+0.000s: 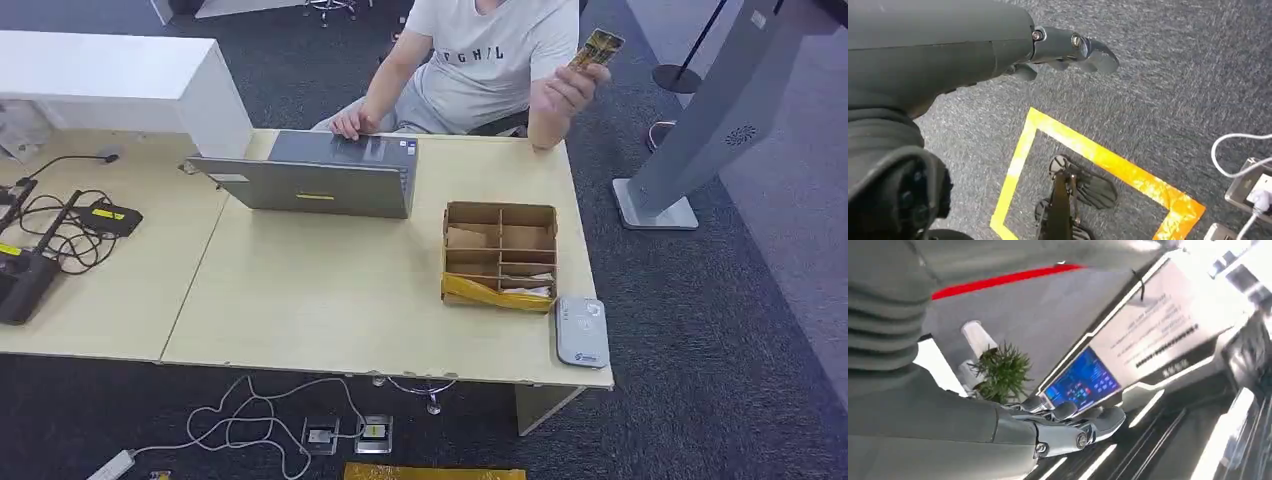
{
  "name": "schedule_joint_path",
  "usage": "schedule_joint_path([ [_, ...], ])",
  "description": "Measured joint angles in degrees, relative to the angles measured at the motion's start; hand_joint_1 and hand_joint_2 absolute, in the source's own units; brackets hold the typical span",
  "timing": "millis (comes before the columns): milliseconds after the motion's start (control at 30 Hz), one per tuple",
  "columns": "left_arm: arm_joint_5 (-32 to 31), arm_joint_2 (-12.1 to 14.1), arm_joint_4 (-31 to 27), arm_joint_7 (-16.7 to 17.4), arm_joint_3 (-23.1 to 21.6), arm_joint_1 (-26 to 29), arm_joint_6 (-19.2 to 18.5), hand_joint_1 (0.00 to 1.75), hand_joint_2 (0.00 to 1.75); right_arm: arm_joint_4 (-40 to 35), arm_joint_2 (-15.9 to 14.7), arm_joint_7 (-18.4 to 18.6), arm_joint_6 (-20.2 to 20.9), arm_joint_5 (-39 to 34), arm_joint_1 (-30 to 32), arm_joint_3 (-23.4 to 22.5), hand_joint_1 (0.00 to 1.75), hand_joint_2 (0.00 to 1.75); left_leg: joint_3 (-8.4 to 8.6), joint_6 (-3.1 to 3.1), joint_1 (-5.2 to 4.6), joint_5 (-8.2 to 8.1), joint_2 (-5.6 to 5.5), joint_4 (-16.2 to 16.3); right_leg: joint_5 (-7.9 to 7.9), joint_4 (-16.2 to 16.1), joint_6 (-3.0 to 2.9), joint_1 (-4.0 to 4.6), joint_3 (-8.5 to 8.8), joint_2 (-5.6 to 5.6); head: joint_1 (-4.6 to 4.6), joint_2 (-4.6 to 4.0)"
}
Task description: Pass the card to the sensor for recognition and then transmit it.
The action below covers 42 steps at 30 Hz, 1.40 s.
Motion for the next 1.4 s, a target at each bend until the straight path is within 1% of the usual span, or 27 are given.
schedule_joint_path([
  [133, 0.31, -0.02, 0.00, -0.04, -0.02, 0.00, 0.20, 0.00, 0.00, -3.00, 1.64, 0.55, 0.37, 4.07, 3.15, 3.74, 0.00, 1.75, -0.02, 0.00, 0.01, 0.00, 0.00, 0.00, 0.00, 0.01, 0.00, 0.01, 0.01, -0.01, -0.02, 0.00],
  [267, 0.63, -0.04, 0.00, 0.15, -0.02, -0.03, 1.23, 0.00, 0.00, -5.86, 4.20, 2.58, -1.14, 10.22, 7.25, 7.37, 0.00, 1.75, 0.00, -0.02, 0.07, 0.01, -0.01, 0.00, 0.00, 0.00, 0.00, 0.06, 0.02, -0.02, 0.00, 0.00],
  [333, 0.63, -0.04, 0.00, 0.83, -0.02, -0.04, 1.51, 0.00, 0.00, -6.96, 5.12, 3.61, -3.02, 15.12, 9.24, 8.86, 0.00, 1.75, -0.02, -0.02, 0.07, 0.02, -0.07, 0.01, 0.00, 0.01, 0.00, 0.06, 0.01, -0.10, 0.00, 0.00],
  [400, 0.59, -0.04, 0.00, 1.35, -0.02, -0.01, 1.84, 0.00, 0.00, -7.87, 5.90, 4.52, -6.44, 21.52, 11.13, 10.75, 0.00, 1.75, -0.06, -0.02, 0.10, 0.02, -0.10, 0.01, 0.00, 0.00, 0.00, 0.10, 0.02, -0.12, 0.02, 0.00],
  [467, 0.44, -0.04, 0.00, 1.68, -0.04, -0.02, 2.01, 0.00, 0.00, -8.42, 6.63, 5.07, -8.89, 24.70, 13.31, 12.18, 0.00, 1.75, -0.06, -0.02, 0.11, 0.02, -0.10, 0.00, 0.00, 0.00, 0.00, 0.11, 0.02, -0.11, 0.00, 0.02],
  [533, 0.39, -0.13, 0.00, 1.73, -0.04, -0.03, 1.99, 0.00, 0.00, -8.70, 7.41, 5.27, -10.47, 26.30, 15.49, 12.97, 0.00, 1.75, -0.08, -0.02, 0.11, 0.02, -0.10, 0.00, 0.00, 0.00, 0.00, 0.11, 0.00, -0.11, -0.02, 0.00],
  [600, 0.39, -0.20, 0.00, 1.73, -0.07, -0.02, 1.88, 0.00, 0.00, -9.12, 8.20, 5.25, -10.84, 26.85, 17.38, 13.64, 0.00, 1.75, -0.09, -0.02, 0.11, 0.01, -0.09, 0.00, 0.00, 0.00, 0.00, 0.11, 0.00, -0.10, 0.00, 0.00],
  [700, 0.26, -0.17, 0.00, 1.73, -0.07, -0.03, 1.88, 0.00, 0.00, -10.28, 9.16, 5.29, -10.05, 26.98, 20.57, 14.30, 0.00, 1.75, -0.08, -0.02, 0.11, 0.02, -0.12, 0.00, 0.00, -0.01, 0.00, 0.11, 0.01, -0.14, 0.00, 0.00],
  [1000, -0.24, 0.13, 0.00, 1.73, -0.20, 0.00, 1.77, 0.00, 0.00, -16.16, 10.54, 6.54, -8.59, 26.80, 29.66, 13.58, 0.00, 1.75, -0.07, -0.03, 0.13, 0.02, -0.13, 0.01, 0.00, -0.01, 0.00, 0.13, 0.01, -0.12, 0.00, 0.00],
  [1133, -0.42, 0.22, 0.02, 1.73, -0.35, 0.00, 1.75, 0.00, 0.00, -21.19, 10.89, 7.57, -7.23, 23.89, 34.07, 11.54, 0.00, 1.75, -0.07, -0.03, 0.13, 0.02, -0.13, 0.00, 0.00, -0.01, 0.00, 0.13, 0.01, -0.11, 0.00, 0.00],
  [1200, -0.88, 0.22, 0.00, 1.73, -0.39, 0.00, 1.68, 0.00, 0.00, -24.67, 11.11, 9.11, -6.67, 21.49, 36.40, 10.02, 0.00, 1.75, -0.06, -0.03, 0.13, 0.02, -0.13, 0.00, 0.00, -0.01, 0.00, 0.13, 0.01, -0.11, 0.00, 0.00],
  [1333, -1.44, 0.22, 0.00, 1.73, -0.50, 0.01, 1.64, 0.00, 0.00, -30.71, 11.11, 11.32, -6.62, 19.79, 40.26, 7.44, 0.00, 1.75, -0.07, -0.03, 0.13, 0.02, -0.13, 0.00, 0.00, -0.01, 0.00, 0.13, 0.01, -0.12, 0.04, 0.00],
  [1400, -1.55, 0.22, 0.02, 1.73, -0.52, 0.01, 1.68, 0.00, 0.00, -33.13, 11.11, 11.50, -6.82, 19.54, 41.44, 6.08, 0.00, 1.75, -0.07, -0.03, 0.13, 0.02, -0.13, 0.00, 0.00, -0.01, 0.00, 0.13, 0.01, -0.10, 0.00, 0.00],
])
